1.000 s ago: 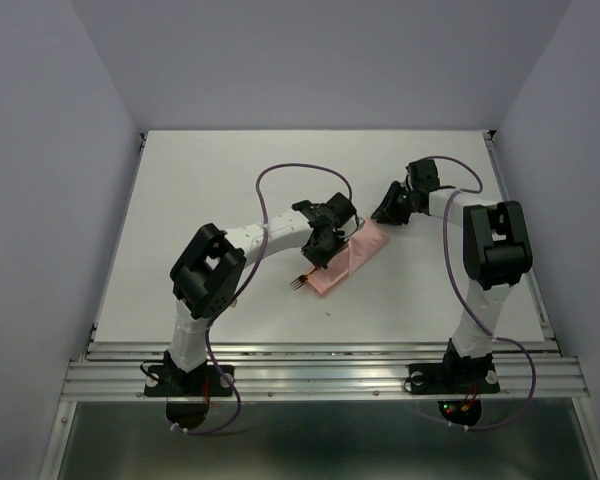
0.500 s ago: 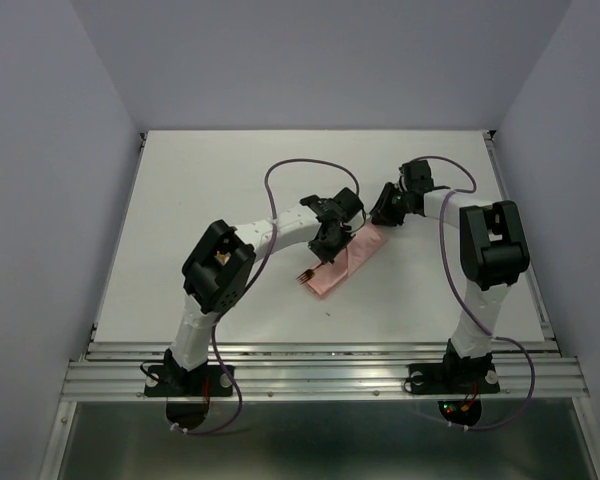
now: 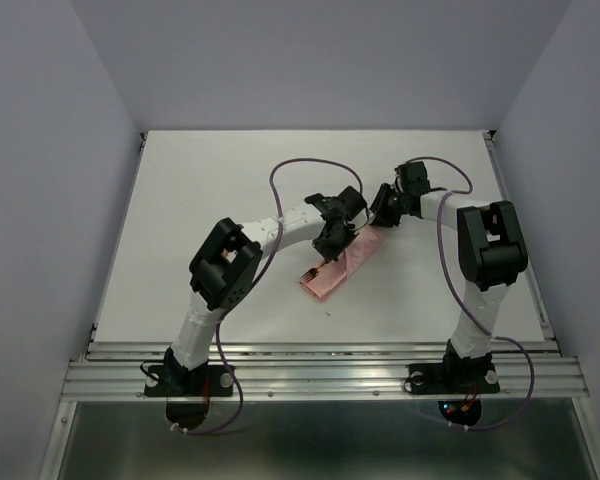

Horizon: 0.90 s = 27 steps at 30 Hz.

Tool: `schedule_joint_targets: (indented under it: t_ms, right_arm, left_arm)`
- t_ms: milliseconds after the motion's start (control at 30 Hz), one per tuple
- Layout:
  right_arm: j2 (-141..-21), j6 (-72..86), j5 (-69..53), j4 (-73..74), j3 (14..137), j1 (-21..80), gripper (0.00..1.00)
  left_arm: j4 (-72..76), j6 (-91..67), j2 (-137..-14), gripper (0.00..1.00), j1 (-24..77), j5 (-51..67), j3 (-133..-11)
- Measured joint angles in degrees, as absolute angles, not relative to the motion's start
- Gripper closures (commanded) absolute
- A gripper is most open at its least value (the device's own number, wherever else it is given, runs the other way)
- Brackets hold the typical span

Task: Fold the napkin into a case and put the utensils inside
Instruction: Stuff the fork into the folded napkin.

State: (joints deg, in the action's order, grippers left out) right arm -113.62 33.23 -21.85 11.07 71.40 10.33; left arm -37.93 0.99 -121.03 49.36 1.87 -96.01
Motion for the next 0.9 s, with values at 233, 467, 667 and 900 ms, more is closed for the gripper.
schedule_joint_targets:
  t_ms: [233,467,667,900]
  right_arm:
    - [-113.58,33.58,-22.37,9.76,70.72,10.33,0.67]
    - [-113.49,33.93,-22.55,9.3,70.37,10.33,0.67]
    - [-113.36,34.06,-22.55,9.17,70.22,10.37,0.67]
    - [-113.23,34.26,-22.55,8.93,69.89,10.39,0.67]
  left_arm:
    - [-37.08,-1.3,-121.12,1.0,48.38,3.92,-96.16]
    - [-35.35,-4.47,-121.12,1.0,47.31,4.34,-96.16]
    - [-34.35,-6.2,-122.43,1.0,46.89,4.58,-96.9]
    - [-33.54,-6.5,-123.33,1.0,46.76,5.98,-96.92]
